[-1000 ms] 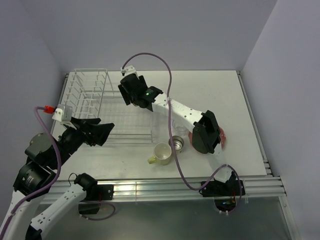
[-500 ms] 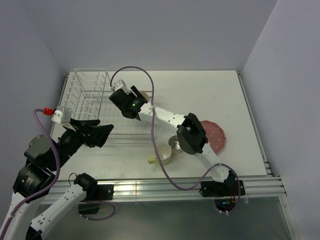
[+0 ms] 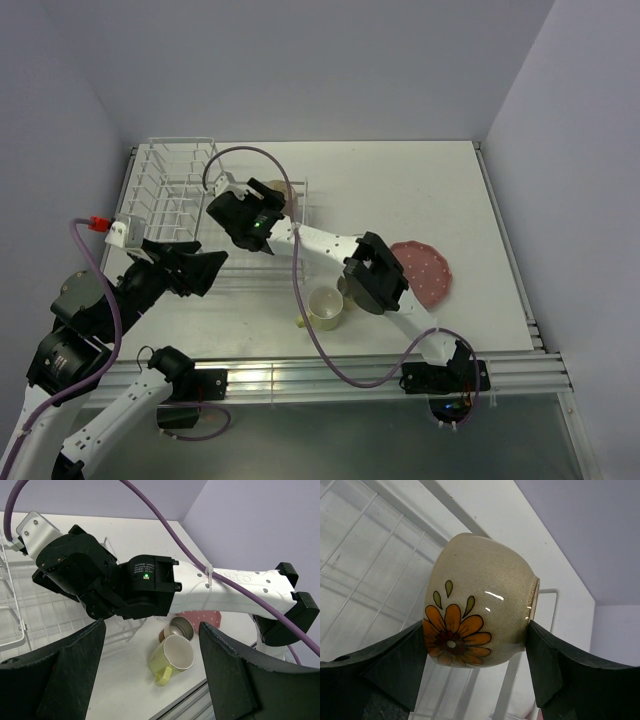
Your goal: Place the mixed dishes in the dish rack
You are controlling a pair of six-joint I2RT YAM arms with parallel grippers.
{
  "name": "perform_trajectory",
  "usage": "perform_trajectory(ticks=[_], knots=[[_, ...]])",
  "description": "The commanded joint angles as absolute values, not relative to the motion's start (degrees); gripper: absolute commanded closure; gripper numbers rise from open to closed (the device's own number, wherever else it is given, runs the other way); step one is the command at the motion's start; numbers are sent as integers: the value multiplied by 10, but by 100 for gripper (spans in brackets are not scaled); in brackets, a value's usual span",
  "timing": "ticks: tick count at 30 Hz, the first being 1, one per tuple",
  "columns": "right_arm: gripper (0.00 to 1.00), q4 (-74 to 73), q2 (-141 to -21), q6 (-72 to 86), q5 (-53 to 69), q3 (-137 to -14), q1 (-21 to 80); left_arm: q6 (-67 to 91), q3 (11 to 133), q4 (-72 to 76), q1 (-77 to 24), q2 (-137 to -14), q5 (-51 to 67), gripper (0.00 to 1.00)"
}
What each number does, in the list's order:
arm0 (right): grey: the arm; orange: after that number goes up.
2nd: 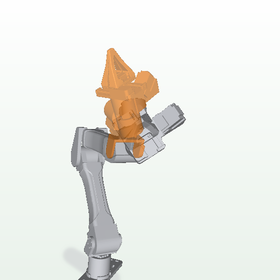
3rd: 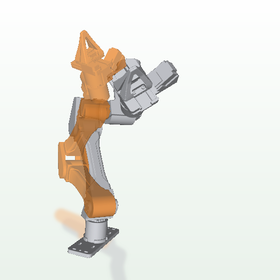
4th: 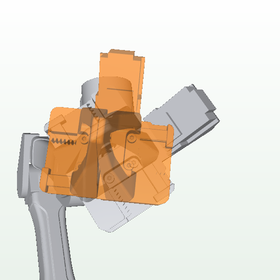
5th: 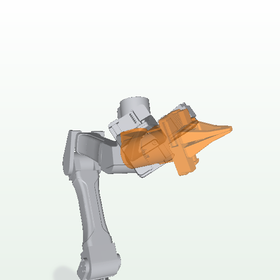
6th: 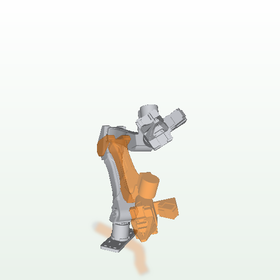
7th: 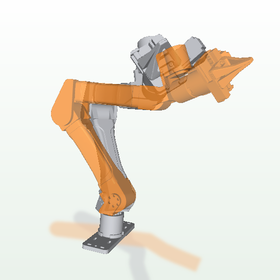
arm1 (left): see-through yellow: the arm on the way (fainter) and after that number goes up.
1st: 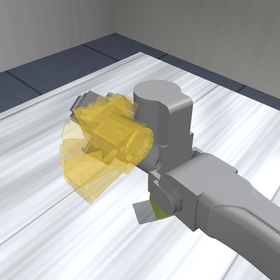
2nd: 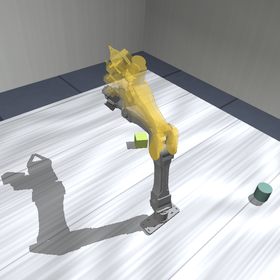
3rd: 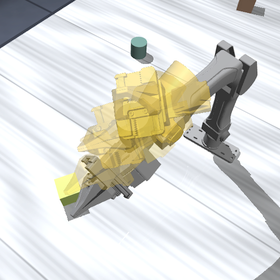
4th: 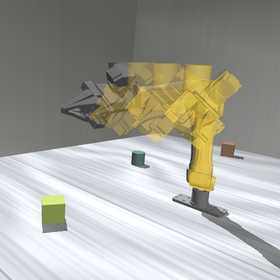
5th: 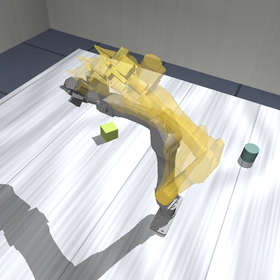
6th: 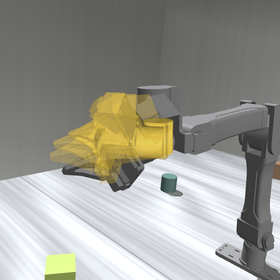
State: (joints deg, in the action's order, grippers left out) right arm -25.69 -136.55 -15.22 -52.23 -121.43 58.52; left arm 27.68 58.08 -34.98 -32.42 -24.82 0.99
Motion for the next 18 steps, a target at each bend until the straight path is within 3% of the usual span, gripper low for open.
perform_trajectory(ticks=[1,18], knots=[[100,-205,-1365,-204,-584,-1249,598,272,579,-338,-322,-241,10,19],[100,-239,-1388,-205,-577,-1213,598,273,587,-353,-322,-233,6,19]])
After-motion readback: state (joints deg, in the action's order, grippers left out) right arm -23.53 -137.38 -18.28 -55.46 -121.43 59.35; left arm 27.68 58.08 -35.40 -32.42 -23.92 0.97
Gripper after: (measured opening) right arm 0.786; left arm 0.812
